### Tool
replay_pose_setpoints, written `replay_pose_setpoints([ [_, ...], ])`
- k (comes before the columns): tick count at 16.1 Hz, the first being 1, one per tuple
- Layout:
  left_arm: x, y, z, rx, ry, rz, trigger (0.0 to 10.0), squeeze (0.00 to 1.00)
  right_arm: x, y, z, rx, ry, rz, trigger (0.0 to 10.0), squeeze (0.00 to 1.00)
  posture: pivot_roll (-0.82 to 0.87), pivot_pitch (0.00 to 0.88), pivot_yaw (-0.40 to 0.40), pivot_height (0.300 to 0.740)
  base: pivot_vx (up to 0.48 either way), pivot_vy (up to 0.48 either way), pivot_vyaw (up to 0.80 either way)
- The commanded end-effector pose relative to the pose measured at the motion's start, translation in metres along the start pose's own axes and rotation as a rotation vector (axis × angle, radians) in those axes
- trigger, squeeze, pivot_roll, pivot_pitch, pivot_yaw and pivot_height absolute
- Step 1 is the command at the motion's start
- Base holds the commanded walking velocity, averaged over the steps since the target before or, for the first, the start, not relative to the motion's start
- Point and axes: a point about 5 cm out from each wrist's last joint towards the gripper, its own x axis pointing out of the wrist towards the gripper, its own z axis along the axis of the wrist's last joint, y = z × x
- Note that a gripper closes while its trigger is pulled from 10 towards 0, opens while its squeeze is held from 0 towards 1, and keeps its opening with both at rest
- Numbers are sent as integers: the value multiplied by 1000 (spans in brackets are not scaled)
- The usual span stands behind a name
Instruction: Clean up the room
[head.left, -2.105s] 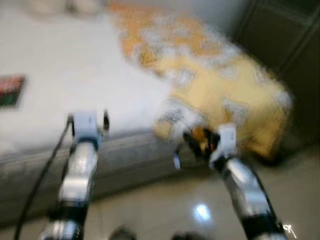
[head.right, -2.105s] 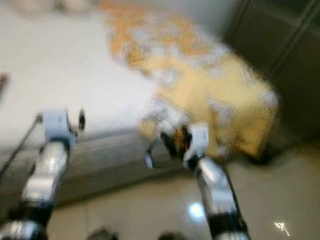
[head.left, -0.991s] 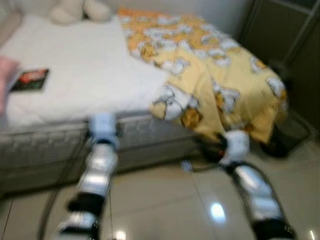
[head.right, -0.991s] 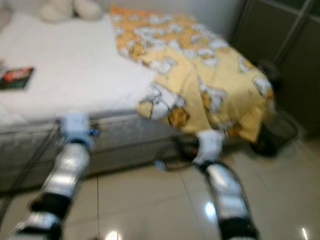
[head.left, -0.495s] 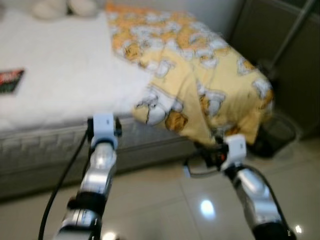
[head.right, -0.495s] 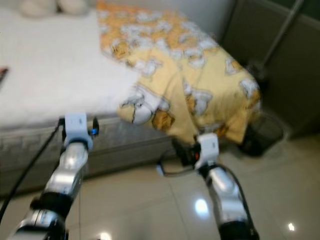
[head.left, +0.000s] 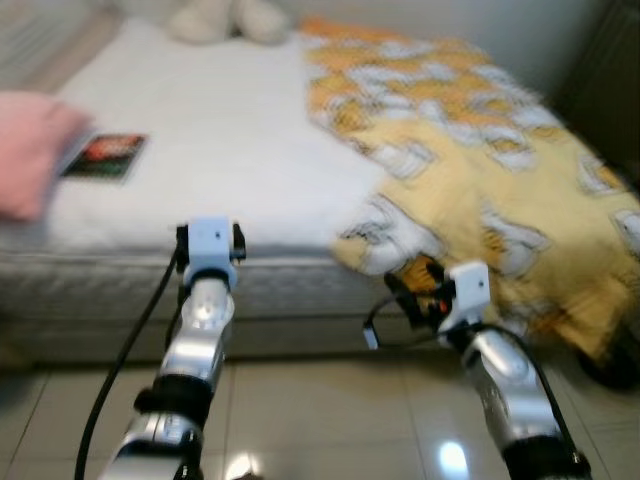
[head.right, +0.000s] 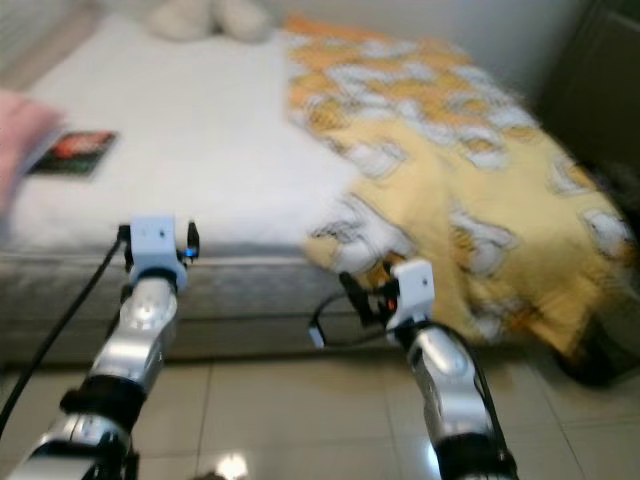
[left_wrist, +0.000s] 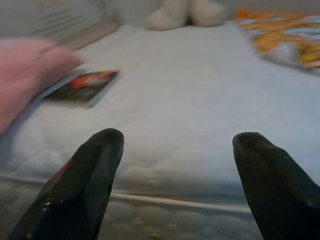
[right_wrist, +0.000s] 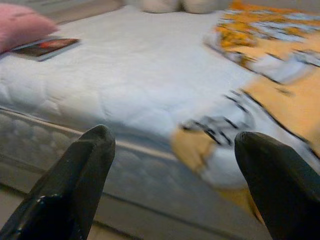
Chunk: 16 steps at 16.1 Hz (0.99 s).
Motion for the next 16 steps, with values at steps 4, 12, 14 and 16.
replay_pose_setpoints([
  [4,0,-4,-1,19,2,-21,10000,0,4,0,4,-1,-13,13,10000,0,56,0,-51,740,224,0,445],
  [12,5,-4,10,116,-61,-125,10000,0,-6,-36,1,170,-85,-411,10000,0,71,0,-33,740,0,0,329],
  [14,0,-3,3,133,-62,-149,10000,0,-10,-34,1,63,-84,-419,10000,0,72,0,-33,740,0,0,0],
  [16,-3,-5,4,67,-76,-175,10000,0,-6,-27,1,21,-83,-386,10000,0,74,0,-34,740,0,0,272],
])
